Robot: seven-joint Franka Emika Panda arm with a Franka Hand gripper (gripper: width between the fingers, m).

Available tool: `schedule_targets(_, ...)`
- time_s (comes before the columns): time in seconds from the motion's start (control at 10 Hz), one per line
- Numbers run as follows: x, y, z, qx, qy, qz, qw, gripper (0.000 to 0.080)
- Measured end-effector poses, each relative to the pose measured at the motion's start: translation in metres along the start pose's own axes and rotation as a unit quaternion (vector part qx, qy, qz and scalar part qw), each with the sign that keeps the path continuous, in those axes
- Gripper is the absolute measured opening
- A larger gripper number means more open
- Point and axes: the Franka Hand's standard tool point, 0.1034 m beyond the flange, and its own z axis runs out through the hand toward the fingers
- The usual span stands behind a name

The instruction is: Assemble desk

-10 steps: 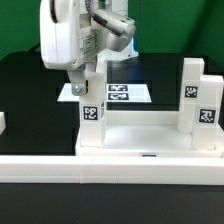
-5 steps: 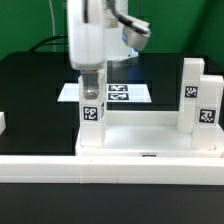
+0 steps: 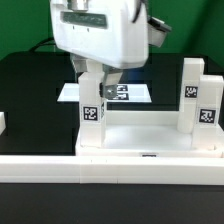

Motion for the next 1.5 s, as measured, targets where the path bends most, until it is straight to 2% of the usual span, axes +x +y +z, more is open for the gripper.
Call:
schedule_targets(0.2, -0.0053, -0.0036, 0.0002, -0.001, 0.000, -0.074, 0.997, 0.0649)
schedule_targets(0.5, -0.0034, -0.0035, -0.0005, -0.004, 0.003, -0.226, 0.974, 0.0649)
schedule_targets(1.0, -0.0005, -0.0007, -0.0001, -0.015, 0.006, -0.420, 0.908, 0.0649)
schedule_targets(1.2, -0.0004, -0.0007, -0.0001, -0.015, 0.006, -0.421, 0.907, 0.0396)
schedule_targets(1.3, -0.0004, -0.0007, -0.0001, -0.015, 0.006, -0.421, 0.907, 0.0396)
schedule_targets(1.4, -0.0004, -0.0007, -0.0001, -0.015, 0.006, -0.421, 0.907, 0.0288)
schedule_targets(1.5, -0.0004, -0.0007, -0.0001, -0.015, 0.006, -0.420, 0.907, 0.0288)
